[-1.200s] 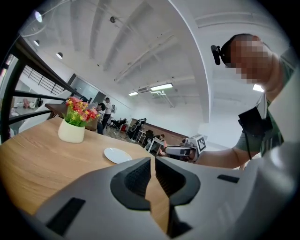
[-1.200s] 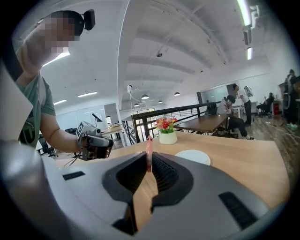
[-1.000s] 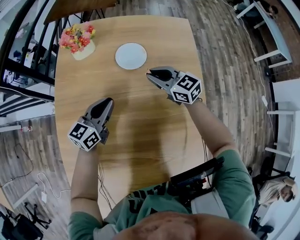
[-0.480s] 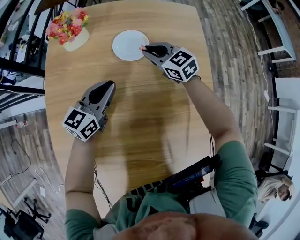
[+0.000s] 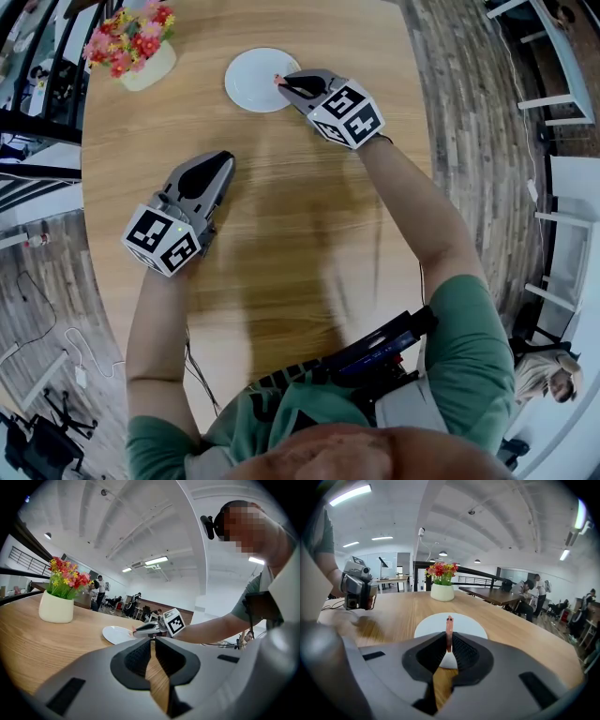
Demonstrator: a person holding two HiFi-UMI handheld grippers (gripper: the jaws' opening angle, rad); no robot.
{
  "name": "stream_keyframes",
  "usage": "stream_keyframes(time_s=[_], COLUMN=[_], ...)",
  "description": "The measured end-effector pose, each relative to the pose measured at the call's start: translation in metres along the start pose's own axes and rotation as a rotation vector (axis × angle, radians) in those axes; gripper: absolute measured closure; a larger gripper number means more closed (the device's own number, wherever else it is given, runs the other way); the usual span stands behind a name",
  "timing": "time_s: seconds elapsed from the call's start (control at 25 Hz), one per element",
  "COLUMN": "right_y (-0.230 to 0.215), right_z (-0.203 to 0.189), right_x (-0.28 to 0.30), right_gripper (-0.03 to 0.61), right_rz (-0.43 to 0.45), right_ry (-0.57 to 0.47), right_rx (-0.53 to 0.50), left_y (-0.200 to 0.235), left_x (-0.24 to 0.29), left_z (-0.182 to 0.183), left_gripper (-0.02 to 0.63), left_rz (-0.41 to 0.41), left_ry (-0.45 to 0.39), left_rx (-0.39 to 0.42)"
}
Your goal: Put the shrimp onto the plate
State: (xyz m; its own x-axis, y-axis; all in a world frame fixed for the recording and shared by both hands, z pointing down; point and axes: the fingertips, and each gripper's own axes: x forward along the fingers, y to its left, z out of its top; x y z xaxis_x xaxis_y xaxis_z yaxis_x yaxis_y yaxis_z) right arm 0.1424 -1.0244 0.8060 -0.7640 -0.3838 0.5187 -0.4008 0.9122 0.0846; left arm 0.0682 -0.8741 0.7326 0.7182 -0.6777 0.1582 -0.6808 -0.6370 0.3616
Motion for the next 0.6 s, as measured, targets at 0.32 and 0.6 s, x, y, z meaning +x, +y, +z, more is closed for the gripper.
stream_keyframes(time_s=[0.32,0.6], right_y=[0.003,0.012], right_z=[0.01,0.022], right_x=[0.007,-0.019], right_gripper=[0.455,0.348], right_rz=[0.027,0.027], right_ry=[-0.03,-0.133], right_rx=[0.038,0.154], left_y=[0.003,-0.002], left_x=[-0.002,-0.008], left_z=[0.004,0.005], left_gripper=[0.578,0.578], left_rz=[-0.005,-0.011], left_ry=[-0.009,-0.022], left_rx=[0.005,-0.018])
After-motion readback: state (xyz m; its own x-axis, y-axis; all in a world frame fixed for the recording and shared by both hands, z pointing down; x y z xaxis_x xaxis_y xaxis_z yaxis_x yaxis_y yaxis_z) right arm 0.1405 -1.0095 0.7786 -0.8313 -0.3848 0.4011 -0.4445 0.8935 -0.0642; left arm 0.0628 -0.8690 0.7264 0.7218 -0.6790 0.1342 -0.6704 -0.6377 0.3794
